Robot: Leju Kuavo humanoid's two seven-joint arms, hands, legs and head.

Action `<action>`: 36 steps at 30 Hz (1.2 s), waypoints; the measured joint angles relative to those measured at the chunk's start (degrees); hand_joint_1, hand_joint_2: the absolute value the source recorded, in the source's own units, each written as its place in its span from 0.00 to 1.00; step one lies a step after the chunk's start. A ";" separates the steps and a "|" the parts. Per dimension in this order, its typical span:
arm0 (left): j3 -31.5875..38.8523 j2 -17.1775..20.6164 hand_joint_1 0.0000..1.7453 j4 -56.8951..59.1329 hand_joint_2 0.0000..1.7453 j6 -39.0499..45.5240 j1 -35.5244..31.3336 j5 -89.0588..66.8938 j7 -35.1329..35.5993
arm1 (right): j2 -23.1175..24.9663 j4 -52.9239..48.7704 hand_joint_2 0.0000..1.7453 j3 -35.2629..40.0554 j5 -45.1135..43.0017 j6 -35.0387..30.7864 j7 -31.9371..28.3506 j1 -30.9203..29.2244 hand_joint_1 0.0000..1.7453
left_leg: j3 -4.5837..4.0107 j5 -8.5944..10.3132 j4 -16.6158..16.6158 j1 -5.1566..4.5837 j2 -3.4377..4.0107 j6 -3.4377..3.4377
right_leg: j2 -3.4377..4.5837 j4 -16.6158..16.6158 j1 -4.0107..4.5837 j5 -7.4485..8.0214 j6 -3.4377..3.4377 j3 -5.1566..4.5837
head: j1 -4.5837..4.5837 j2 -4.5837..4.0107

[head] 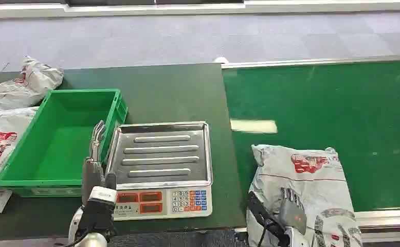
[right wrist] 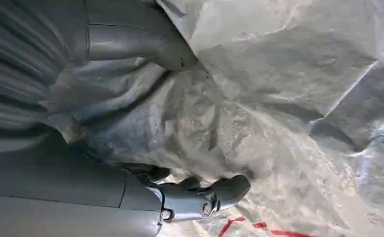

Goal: Moved the parcel from conveyor to table for the left to box.

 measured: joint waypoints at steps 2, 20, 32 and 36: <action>0.00 -0.09 0.00 0.00 0.00 0.00 -0.02 0.13 0.07 | 0.41 0.00 1.00 -0.76 1.33 0.72 0.46 -0.17 1.00 | 0.10 0.00 0.00 0.00 -0.03 0.00 | 0.00 0.00 0.00 -0.01 0.01 0.13 | 0.00 0.00; 0.02 -0.35 0.00 -0.50 0.00 -1.60 0.24 2.43 -1.27 | 3.06 -11.59 1.00 -5.03 7.30 -1.75 -1.77 4.95 1.00 | -0.21 -0.08 0.00 -0.01 -0.14 0.08 | -0.11 -0.02 -0.06 -0.08 0.07 0.11 | 0.00 0.00; 0.02 -0.94 0.00 -0.24 0.00 -3.10 -0.39 2.93 -2.16 | 2.65 -23.70 1.00 -5.99 7.36 -10.94 -5.34 6.89 1.00 | -0.32 -0.07 0.00 -0.02 -0.12 0.09 | -0.09 -0.01 -0.11 -0.07 0.08 0.05 | 0.00 0.00; 0.02 -1.36 0.00 0.39 0.00 -3.10 -0.87 4.26 -3.37 | -0.88 -28.43 1.00 -1.95 8.76 -13.62 -4.40 2.46 1.00 | -0.26 -0.07 0.02 -0.02 0.02 0.09 | 0.04 -0.01 -0.11 -0.03 0.11 0.07 | 0.02 0.00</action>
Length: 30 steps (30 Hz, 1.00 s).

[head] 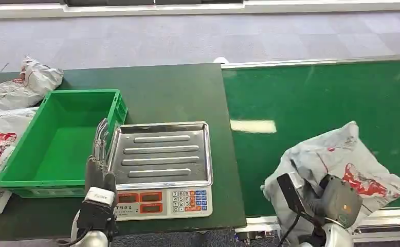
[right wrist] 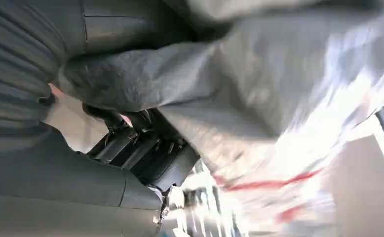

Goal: Moved the parcel from conveyor to table for the left to box.

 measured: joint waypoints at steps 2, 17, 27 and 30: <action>0.00 -0.09 0.00 0.24 0.00 0.00 -0.18 0.43 -0.41 | -1.54 -0.16 1.00 3.10 0.53 -0.20 0.53 -2.33 1.00 | -0.01 0.01 0.00 0.00 0.01 0.00 | -0.03 0.00 0.00 0.00 0.00 0.01 | 0.00 0.00; 0.13 -0.07 0.00 0.70 0.00 0.35 -0.41 3.04 -1.57 | -6.12 10.03 1.00 23.31 -5.13 0.37 -3.85 -18.06 1.00 | 0.33 0.15 0.00 0.03 -0.13 -0.12 | -0.06 0.05 0.07 0.05 -0.08 -0.12 | -0.02 0.00; 0.13 0.04 0.00 0.85 0.00 0.68 -0.38 3.26 -1.70 | -6.36 13.64 1.00 26.83 -6.91 0.63 -5.66 -20.56 1.00 | -0.05 0.15 0.00 0.02 -0.22 -0.11 | -0.15 0.05 0.05 0.05 -0.07 -0.10 | 0.00 0.00; 0.15 0.04 0.00 0.83 0.00 0.90 -0.34 3.67 -2.01 | -6.14 16.20 1.00 29.87 -9.20 1.46 -7.87 -23.47 1.00 | -0.19 0.14 -0.01 0.03 -0.19 -0.11 | -0.10 0.05 0.03 0.05 -0.07 -0.14 | -0.02 0.00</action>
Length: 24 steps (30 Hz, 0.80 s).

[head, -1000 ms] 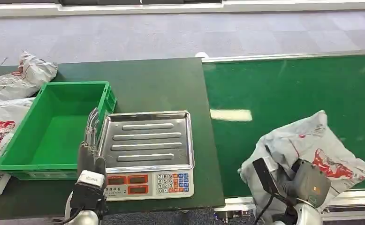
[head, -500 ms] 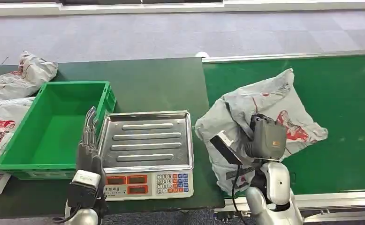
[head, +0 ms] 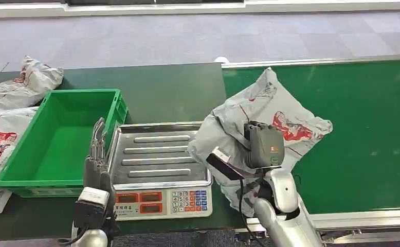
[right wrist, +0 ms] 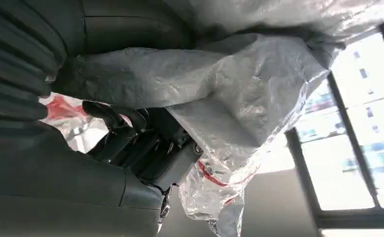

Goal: Moved the parcel from conveyor to table for the left to box.

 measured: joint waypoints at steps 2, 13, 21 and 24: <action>0.00 -0.02 0.00 0.00 0.00 0.00 0.00 0.48 -0.15 | 0.57 2.18 1.00 2.50 -1.92 0.72 -1.68 -2.39 1.00 | 0.03 0.01 0.00 0.00 0.03 -0.01 | -0.01 0.00 0.01 0.00 0.00 0.00 | 0.00 0.00; 0.02 -0.48 0.00 1.44 0.00 1.33 -1.30 4.76 -1.66 | 8.54 6.75 1.00 24.17 -6.41 7.83 0.34 -22.06 1.00 | 0.13 0.30 0.01 0.16 -0.04 -0.42 | 0.07 0.10 0.14 0.21 -0.32 -0.43 | 0.00 0.00; 0.35 -0.39 0.00 2.73 0.00 -0.94 -2.34 6.32 -1.64 | 10.38 16.24 1.00 22.11 -7.80 22.51 4.51 -50.38 1.00 | -0.10 0.54 0.11 0.15 -0.05 -0.40 | 0.03 0.10 0.12 0.53 -0.36 -0.57 | 0.00 0.00; 0.48 -0.57 0.00 3.24 0.00 -1.36 -2.42 6.38 -1.86 | 11.26 21.01 1.00 21.76 -7.43 23.30 4.48 -54.70 1.00 | -0.09 0.55 0.11 0.16 -0.02 -0.40 | 0.02 0.10 0.12 0.56 -0.37 -0.59 | 0.00 0.00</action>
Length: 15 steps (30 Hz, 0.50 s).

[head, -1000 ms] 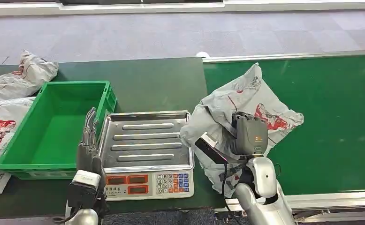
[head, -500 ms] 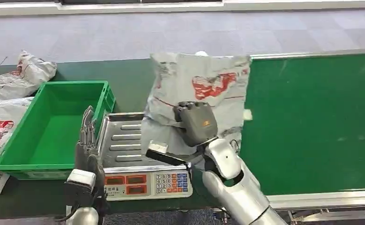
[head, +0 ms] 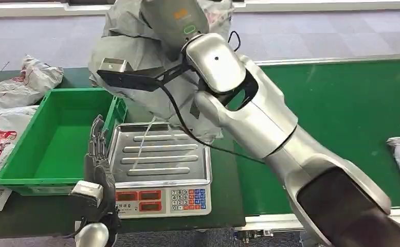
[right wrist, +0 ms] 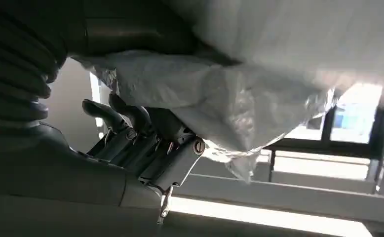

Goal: Moved the parcel from conveyor to table for the left to box.

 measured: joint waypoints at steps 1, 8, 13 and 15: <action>0.04 -0.15 0.00 0.11 0.00 -0.07 0.00 -0.02 -0.07 | 0.22 1.22 1.00 -0.09 0.31 -0.13 0.20 -0.72 1.00 | 0.00 0.00 0.00 0.00 -0.01 0.00 | -0.01 0.00 0.00 0.00 0.00 0.00 | 0.00 0.00; 1.23 -1.01 0.00 0.44 0.00 -1.16 -0.05 -0.88 -0.07 | 0.76 7.94 1.00 -0.13 -1.16 0.44 -0.13 -1.53 1.00 | 0.01 0.00 0.00 0.00 -0.02 0.00 | -0.02 0.00 0.02 0.00 0.00 -0.03 | 0.00 0.00; 2.49 -1.27 0.00 0.85 0.00 -1.33 -0.17 -1.18 -0.17 | -0.02 16.08 1.00 -0.13 -3.87 -1.53 -3.26 0.44 1.00 | 0.00 0.03 0.02 0.00 -0.03 0.01 | 0.00 0.00 0.00 0.05 -0.01 -0.02 | 0.00 0.00; 2.75 -1.29 0.00 1.11 0.00 -1.35 -0.24 -1.18 -0.20 | -0.20 17.64 1.00 -0.13 -4.00 -1.68 -3.32 1.00 1.00 | 0.00 0.04 0.03 0.00 -0.02 0.01 | 0.01 0.00 0.00 0.06 -0.02 -0.05 | 0.00 0.00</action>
